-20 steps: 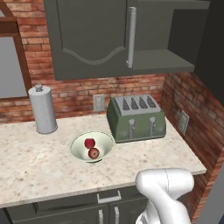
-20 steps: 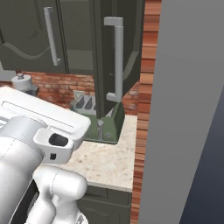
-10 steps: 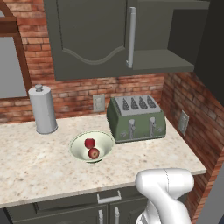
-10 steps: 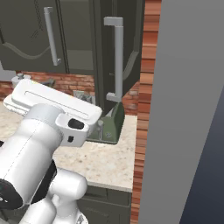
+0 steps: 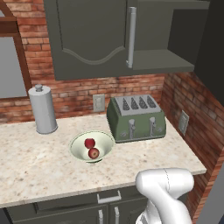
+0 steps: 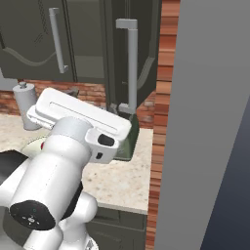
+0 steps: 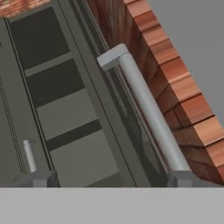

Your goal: Open the cabinet. Pick the apple and apple from the cabinet and place them into the bowl. Then close the cabinet.

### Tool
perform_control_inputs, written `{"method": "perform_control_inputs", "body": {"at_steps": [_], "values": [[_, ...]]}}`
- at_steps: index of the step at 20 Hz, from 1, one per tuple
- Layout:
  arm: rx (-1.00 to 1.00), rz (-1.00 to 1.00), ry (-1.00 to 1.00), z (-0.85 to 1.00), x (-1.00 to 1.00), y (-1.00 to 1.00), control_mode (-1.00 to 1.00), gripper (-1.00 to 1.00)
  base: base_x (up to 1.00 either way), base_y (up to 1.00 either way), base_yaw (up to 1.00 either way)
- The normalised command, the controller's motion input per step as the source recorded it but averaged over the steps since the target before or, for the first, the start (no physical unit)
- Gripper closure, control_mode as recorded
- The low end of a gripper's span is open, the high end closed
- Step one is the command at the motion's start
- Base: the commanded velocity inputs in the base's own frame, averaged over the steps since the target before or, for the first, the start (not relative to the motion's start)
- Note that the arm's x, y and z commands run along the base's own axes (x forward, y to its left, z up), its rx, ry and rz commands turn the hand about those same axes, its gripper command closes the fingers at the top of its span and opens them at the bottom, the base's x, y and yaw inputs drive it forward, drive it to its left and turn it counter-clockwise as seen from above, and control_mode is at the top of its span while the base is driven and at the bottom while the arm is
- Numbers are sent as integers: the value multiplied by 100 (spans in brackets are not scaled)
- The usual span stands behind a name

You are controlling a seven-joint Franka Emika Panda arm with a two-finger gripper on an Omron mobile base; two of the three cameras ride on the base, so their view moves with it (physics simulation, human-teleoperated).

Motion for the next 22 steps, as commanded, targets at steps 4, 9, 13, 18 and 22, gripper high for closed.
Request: {"method": "perform_control_inputs", "body": {"at_steps": [4, 9, 13, 18, 22], "values": [[0, -1, 0, -1, 36, -14, -100, -100, 0, 0, 0], [0, 0, 0, -16, 85, -27, -100, -100, 0, 0, 0], [3, 1, 3, -23, 100, -38, -100, -100, 0, 0, 0], [0, 0, 2, -34, 100, -5, -100, -100, 0, 0, 0], [-14, 15, 10, -96, 100, 100, -100, -100, 0, 0, 0]]}}
